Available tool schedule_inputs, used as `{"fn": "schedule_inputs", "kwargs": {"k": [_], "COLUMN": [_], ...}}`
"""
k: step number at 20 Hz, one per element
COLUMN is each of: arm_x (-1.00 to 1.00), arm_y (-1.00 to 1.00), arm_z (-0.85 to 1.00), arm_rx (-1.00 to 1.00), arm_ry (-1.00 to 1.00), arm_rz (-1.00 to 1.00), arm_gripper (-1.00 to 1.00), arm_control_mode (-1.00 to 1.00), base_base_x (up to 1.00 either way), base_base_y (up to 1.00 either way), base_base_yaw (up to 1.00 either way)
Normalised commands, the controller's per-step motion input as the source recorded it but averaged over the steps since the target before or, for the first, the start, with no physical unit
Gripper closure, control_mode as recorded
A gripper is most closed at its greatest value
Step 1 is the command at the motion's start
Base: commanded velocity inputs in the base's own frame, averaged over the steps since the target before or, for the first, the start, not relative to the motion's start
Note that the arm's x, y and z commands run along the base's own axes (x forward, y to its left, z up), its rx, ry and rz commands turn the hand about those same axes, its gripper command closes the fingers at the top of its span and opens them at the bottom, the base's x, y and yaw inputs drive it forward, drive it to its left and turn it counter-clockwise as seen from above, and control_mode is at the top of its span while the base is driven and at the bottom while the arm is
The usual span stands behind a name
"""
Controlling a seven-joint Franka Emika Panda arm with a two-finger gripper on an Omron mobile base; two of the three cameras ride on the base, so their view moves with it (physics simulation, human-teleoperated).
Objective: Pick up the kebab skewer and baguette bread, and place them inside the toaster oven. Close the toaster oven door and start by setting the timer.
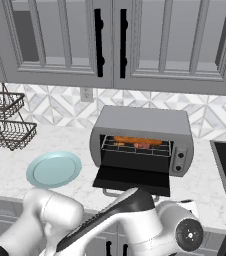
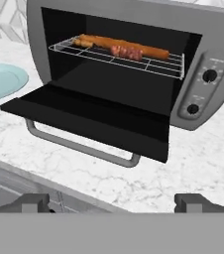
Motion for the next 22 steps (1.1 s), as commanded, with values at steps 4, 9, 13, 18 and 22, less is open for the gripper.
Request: {"fn": "schedule_inputs", "kwargs": {"k": [4, 9, 13, 18, 22], "arm_x": [0.25, 0.27, 0.24, 0.06, 0.03], "arm_y": [0.06, 0.11, 0.06, -0.02, -0.19], "arm_z": [0.0, 0.0, -0.08, -0.12, -0.15], "arm_rx": [0.0, 0.0, 0.0, 0.0, 0.0], "arm_ry": [-0.03, 0.0, 0.0, 0.0, 0.0], "arm_rz": [0.08, 0.05, 0.02, 0.0, 0.0], "arm_gripper": [-1.0, -1.0, -1.0, -1.0, -1.0], "arm_control_mode": [-1.0, -1.0, -1.0, -1.0, -1.0], "base_base_x": [0.0, 0.0, 0.0, 0.0, 0.0], "base_base_y": [0.0, 0.0, 0.0, 0.0, 0.0], "base_base_yaw": [0.0, 0.0, 0.0, 0.0, 0.0]}}
